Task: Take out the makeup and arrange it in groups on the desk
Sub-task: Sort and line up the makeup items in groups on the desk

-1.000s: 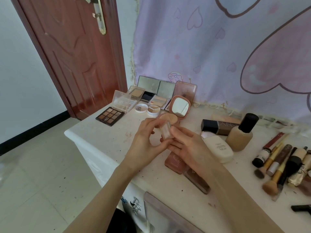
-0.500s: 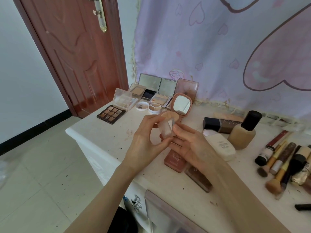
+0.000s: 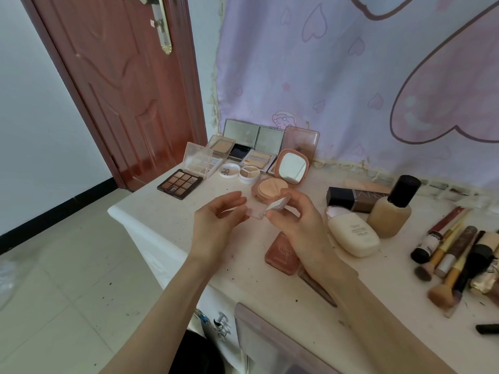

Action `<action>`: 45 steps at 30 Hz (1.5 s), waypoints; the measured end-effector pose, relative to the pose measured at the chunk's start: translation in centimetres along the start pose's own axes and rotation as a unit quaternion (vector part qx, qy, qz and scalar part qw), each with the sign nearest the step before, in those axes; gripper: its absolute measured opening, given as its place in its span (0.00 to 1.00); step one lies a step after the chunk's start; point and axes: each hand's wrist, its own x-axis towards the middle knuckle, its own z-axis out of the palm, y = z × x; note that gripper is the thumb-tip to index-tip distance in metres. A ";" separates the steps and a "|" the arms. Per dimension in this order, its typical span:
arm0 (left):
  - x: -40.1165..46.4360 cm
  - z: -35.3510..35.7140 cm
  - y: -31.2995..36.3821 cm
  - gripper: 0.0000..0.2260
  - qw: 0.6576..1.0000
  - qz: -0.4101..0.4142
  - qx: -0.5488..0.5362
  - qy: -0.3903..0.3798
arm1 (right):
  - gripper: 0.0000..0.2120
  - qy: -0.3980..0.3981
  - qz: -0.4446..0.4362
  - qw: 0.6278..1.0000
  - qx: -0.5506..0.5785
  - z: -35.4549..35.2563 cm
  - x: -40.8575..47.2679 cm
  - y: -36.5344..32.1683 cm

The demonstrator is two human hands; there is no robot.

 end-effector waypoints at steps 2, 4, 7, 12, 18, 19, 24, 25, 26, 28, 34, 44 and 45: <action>0.3 -0.3 0.3 0.14 0.997 -0.052 -0.045 0.022 | 0.20 -0.016 -0.016 0.999 -0.026 0.5 0.1 0.3; 1.1 -0.9 1.0 0.13 0.995 -0.068 -0.056 0.037 | 0.20 -0.050 -0.021 0.997 -0.047 0.8 0.1 0.6; 3.1 -2.4 2.4 0.10 0.998 -0.051 -0.008 0.045 | 0.23 -0.081 -0.071 0.979 -0.173 0.6 0.0 0.8; 7.3 -5.1 4.7 0.07 0.981 0.005 0.188 0.050 | 0.26 -0.175 -0.130 0.805 -0.552 0.0 0.0 1.1; 11.2 -5.2 5.3 0.05 0.926 0.050 0.373 0.015 | 0.34 -0.245 -0.094 0.727 -0.634 0.2 -0.4 1.3; 11.6 -4.9 5.1 0.05 0.916 0.054 0.398 0.008 | 0.38 -0.244 -0.098 0.728 -0.633 0.2 -0.4 1.2; 12.7 -3.6 4.2 0.07 0.897 0.074 0.436 -0.017 | 0.47 -0.245 -0.102 0.738 -0.620 0.2 -0.6 1.0; 12.8 -3.5 4.1 0.07 0.896 0.082 0.435 -0.016 | 0.47 -0.246 -0.104 0.739 -0.619 0.2 -0.6 1.0; 13.0 -3.4 3.9 0.06 0.895 0.093 0.435 -0.014 | 0.47 -0.247 -0.104 0.738 -0.619 0.2 -0.5 1.0; 13.1 -3.2 3.6 0.05 0.893 0.117 0.434 -0.009 | 0.47 -0.249 -0.101 0.738 -0.620 0.2 -0.4 1.2; 11.8 -3.0 3.2 0.09 0.878 0.159 0.451 0.026 | 0.45 -0.241 -0.114 0.736 -0.622 0.0 -0.2 1.8; 7.3 -4.3 -1.8 0.27 0.807 0.163 0.562 0.079 | 0.29 -0.251 -0.099 0.735 -0.622 0.1 -0.3 1.0; 7.4 -4.3 -1.8 0.25 0.805 0.165 0.564 0.082 | 0.29 -0.249 -0.100 0.736 -0.622 0.1 -0.3 1.0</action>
